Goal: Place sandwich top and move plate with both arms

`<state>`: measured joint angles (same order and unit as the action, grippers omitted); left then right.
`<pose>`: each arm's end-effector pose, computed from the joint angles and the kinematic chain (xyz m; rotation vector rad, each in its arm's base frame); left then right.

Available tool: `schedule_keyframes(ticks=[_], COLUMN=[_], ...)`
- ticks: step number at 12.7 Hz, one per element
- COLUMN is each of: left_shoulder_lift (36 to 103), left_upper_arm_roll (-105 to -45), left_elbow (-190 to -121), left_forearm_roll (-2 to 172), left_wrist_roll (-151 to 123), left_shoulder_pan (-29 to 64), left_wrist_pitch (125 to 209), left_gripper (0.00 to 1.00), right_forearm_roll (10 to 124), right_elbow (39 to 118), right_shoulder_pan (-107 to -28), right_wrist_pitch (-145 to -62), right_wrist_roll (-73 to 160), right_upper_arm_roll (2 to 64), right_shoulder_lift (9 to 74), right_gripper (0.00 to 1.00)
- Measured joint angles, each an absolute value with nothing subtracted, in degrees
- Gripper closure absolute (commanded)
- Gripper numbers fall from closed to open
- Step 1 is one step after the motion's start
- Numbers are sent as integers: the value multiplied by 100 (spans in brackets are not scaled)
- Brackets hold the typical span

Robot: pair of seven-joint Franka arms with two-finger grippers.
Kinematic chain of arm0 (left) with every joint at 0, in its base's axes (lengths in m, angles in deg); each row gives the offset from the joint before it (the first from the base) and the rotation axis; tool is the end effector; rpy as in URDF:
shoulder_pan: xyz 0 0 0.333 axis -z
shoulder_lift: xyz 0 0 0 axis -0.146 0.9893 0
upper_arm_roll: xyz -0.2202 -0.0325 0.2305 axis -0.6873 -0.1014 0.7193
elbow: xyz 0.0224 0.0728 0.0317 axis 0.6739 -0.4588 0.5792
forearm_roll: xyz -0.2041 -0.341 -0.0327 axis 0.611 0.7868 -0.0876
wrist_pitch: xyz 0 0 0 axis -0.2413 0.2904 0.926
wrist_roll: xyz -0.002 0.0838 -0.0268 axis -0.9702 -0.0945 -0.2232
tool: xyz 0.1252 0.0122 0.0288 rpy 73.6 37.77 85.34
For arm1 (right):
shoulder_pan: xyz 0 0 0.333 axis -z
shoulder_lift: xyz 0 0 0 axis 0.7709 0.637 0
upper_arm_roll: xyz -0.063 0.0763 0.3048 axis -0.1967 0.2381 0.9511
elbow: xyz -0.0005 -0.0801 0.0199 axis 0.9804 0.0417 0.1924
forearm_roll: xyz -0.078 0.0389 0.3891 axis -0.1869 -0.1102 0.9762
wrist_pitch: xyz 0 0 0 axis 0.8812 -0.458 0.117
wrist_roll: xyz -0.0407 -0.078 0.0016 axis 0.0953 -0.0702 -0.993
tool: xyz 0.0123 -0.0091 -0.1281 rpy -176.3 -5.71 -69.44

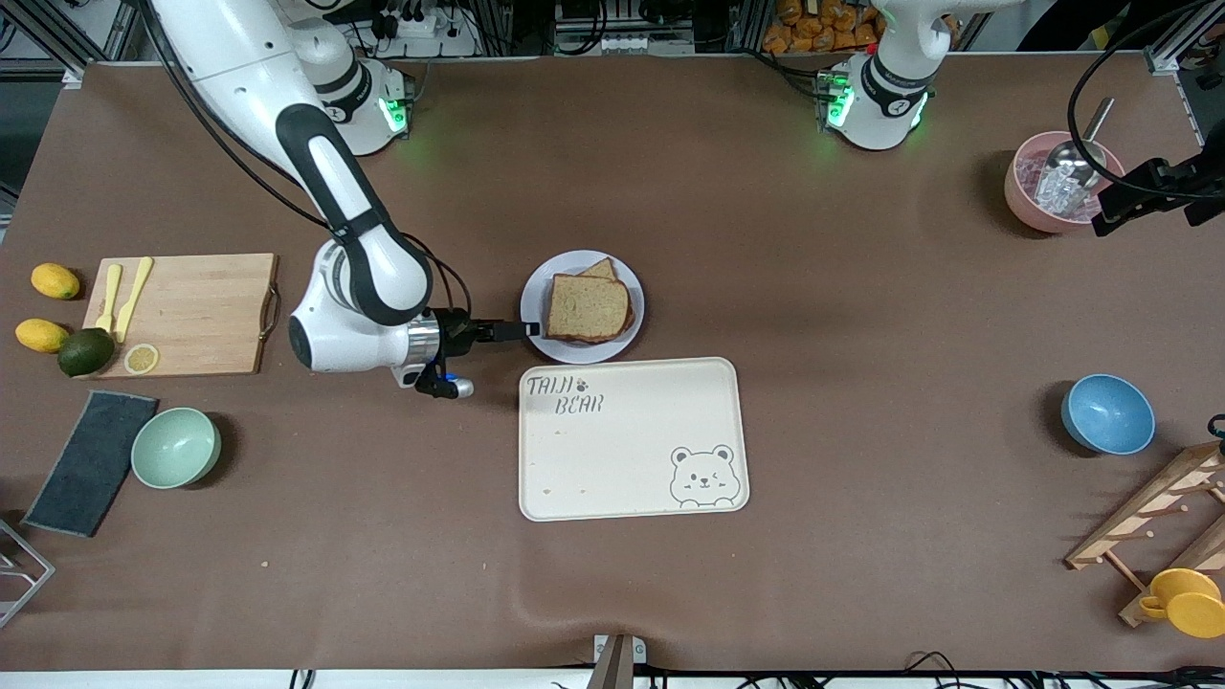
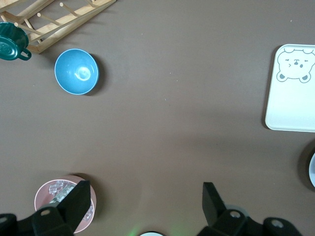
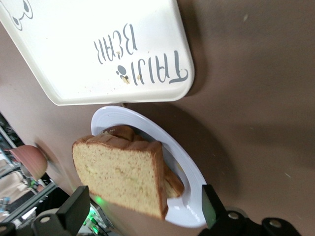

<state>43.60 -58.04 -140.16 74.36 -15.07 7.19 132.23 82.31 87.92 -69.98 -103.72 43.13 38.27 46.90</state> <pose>0.5444 0.0007 0.6458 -3.1064 -0.1494 0.0358 0.5557 0.2609 0.2133 -2.3951 0.1784 0.5493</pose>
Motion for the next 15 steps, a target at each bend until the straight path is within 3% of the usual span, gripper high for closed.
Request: schedule_keyframes(ticks=[4, 8, 15], left_shoulder_lift=[4357, 4355, 4356], left_upper_arm_roll=[-5803, -5817, -5820], left_elbow=[-14016, -14019, -14030], left_forearm_roll=[7436, 7436, 7436], left_wrist_roll=[-1507, -1507, -1507], left_shoulder_pan=[659, 651, 646], left_wrist_pitch=[13219, 13216, 13200], left_gripper=[0, 0, 0], right_forearm_roll=[7004, 6018, 4799], right_elbow=[7546, 6340, 5629], right_shoulder_pan=[-6706, -6489, -6487], right_wrist_pitch=[-8586, -7352, -7040], right_wrist_roll=[4755, 4770, 4648], right_upper_arm_roll=[3178, 2716, 2356], right_shoulder_lift=[4581, 4524, 4104], right_gripper=[0, 0, 0])
